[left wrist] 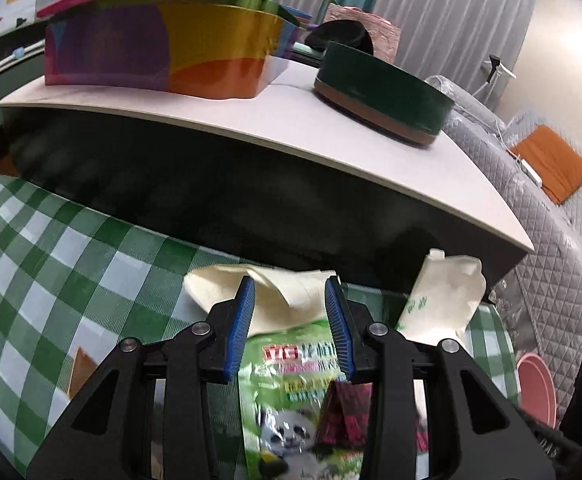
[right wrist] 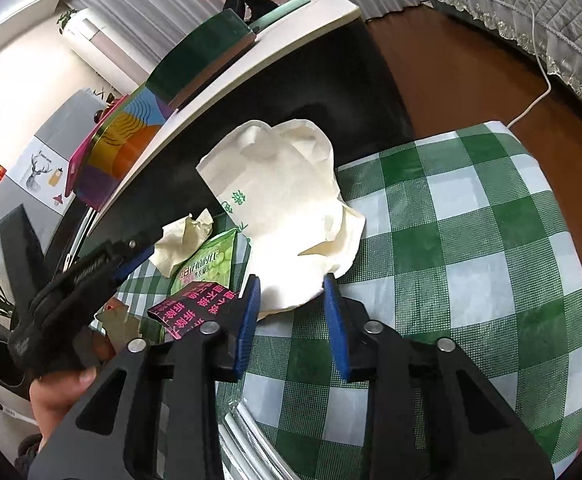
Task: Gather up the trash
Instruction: 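Grasp the crumpled cream paper with the left tool while the right tool grasps the white paper bag, then carry the cream paper and white bag over the pink basin and release both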
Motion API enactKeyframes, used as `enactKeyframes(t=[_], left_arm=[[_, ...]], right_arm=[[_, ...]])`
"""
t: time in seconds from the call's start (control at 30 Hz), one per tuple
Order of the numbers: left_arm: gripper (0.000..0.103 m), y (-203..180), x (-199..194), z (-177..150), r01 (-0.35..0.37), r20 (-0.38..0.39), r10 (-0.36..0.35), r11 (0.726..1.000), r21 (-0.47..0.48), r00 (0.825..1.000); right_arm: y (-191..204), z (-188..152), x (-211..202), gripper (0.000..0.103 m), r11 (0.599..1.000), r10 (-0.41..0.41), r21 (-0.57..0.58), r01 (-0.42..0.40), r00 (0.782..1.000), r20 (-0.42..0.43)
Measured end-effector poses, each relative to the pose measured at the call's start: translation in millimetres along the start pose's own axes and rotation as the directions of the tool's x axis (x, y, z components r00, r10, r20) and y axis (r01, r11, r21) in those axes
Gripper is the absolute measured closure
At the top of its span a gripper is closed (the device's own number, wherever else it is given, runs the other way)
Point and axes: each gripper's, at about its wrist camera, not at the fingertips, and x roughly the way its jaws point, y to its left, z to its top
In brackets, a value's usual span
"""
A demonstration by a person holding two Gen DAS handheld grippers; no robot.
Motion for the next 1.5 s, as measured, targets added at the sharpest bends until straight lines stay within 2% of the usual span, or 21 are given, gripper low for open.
enactKeyframes(t=[0.33, 0.43, 0.7, 0.8, 0.87, 0.93, 1.0, 1.27, 1.37, 1.4, 1.5], left_arm=[[0.098, -0.8, -0.2, 3.1, 0.026, -0.003, -0.026, 1.0, -0.005, 1.0], [0.103, -2.8, -5.3, 4.3, 0.026, 0.015, -0.026, 1.0, 0.007, 1.0], [0.103, -12.7, -29.0, 4.7, 0.026, 0.052, -0.028, 0.998, 0.055, 0.998], [0.103, -7.0, -32.0, 4.0, 0.037, 0.032, -0.038, 0.999, 0.039, 0.999], [0.099, 0.1, -27.0, 1.4, 0.041, -0.003, -0.041, 0.999, 0.007, 0.999], [0.075, 6.1, -21.4, -0.8, 0.058, -0.012, -0.058, 0.998, -0.026, 0.998], [0.068, 6.5, -18.0, -2.0, 0.059, -0.002, -0.059, 0.998, -0.033, 0.998], [0.068, 3.0, 8.2, 2.7, 0.041, -0.027, -0.042, 0.999, -0.015, 0.999], [0.084, 4.8, 12.2, 3.5, 0.05, -0.038, -0.051, 0.999, -0.017, 0.998], [0.094, 4.3, 12.4, 3.5, 0.052, -0.04, -0.052, 0.999, -0.012, 0.998], [0.1, 2.3, 3.0, 4.3, 0.057, -0.018, -0.057, 0.998, 0.002, 0.998]], right_arm=[[11.4, 1.2, -5.7, 0.096, 0.999, 0.01, -0.045, -0.009, 1.0, 0.025], [17.4, 2.5, -13.0, 0.1, 0.998, 0.015, -0.065, -0.012, 0.999, 0.046], [32.0, 6.2, -38.8, 0.102, 0.992, 0.004, -0.128, 0.011, 0.994, 0.113], [32.9, 6.6, -48.5, 0.102, 0.991, -0.013, -0.128, 0.031, 0.99, 0.141], [30.7, 5.9, -51.7, 0.102, 0.992, -0.028, -0.118, 0.046, 0.989, 0.145], [29.0, 4.3, -54.3, 0.102, 0.992, -0.039, -0.116, 0.056, 0.989, 0.144], [28.0, 3.4, -56.4, 0.102, 0.99, -0.048, -0.121, 0.066, 0.988, 0.146], [24.8, 2.4, -59.0, 0.102, 0.986, -0.073, -0.138, 0.093, 0.987, 0.141], [27.3, 1.6, -60.3, 0.102, 0.983, -0.079, -0.152, 0.101, 0.987, 0.143], [28.3, 1.3, -61.4, 0.102, 0.982, -0.081, -0.155, 0.103, 0.986, 0.144], [30.2, 0.2, -66.6, 0.102, 0.981, -0.087, -0.162, 0.111, 0.985, 0.151]])
